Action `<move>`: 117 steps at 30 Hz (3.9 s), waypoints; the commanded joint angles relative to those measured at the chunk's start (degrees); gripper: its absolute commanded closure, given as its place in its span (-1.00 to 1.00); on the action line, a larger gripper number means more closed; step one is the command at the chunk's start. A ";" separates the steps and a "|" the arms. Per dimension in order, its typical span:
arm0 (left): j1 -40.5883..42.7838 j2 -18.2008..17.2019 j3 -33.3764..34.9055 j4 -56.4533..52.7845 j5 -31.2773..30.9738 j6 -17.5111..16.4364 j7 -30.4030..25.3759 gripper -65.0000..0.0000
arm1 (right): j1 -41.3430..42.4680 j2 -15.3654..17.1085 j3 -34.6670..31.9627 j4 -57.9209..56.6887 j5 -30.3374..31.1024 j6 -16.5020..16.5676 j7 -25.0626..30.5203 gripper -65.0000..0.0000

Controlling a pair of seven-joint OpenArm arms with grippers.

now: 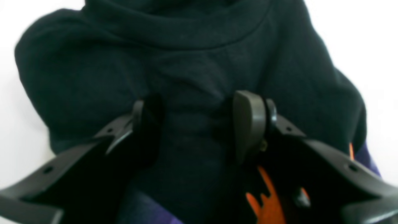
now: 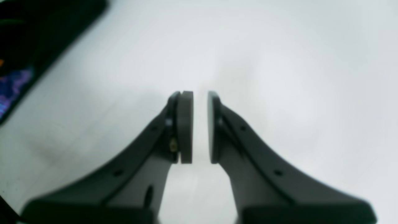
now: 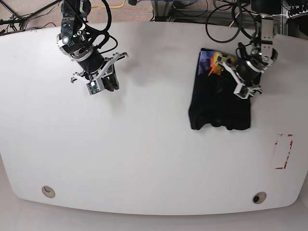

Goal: Fold the T-shirt properly

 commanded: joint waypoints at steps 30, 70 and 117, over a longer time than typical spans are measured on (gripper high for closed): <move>-8.71 -25.26 -17.88 -29.10 7.43 -6.35 4.33 0.00 | -0.76 -1.71 0.21 1.78 0.63 5.76 1.31 0.78; -5.64 -1.00 -11.46 5.36 4.79 -3.32 -11.67 0.00 | -2.52 -1.44 6.80 -7.72 -13.43 -1.53 32.17 0.77; 49.49 18.43 -10.76 11.52 -5.58 -3.49 -7.27 0.00 | -40.14 -0.83 0.91 -34.79 1.07 -1.36 59.07 0.78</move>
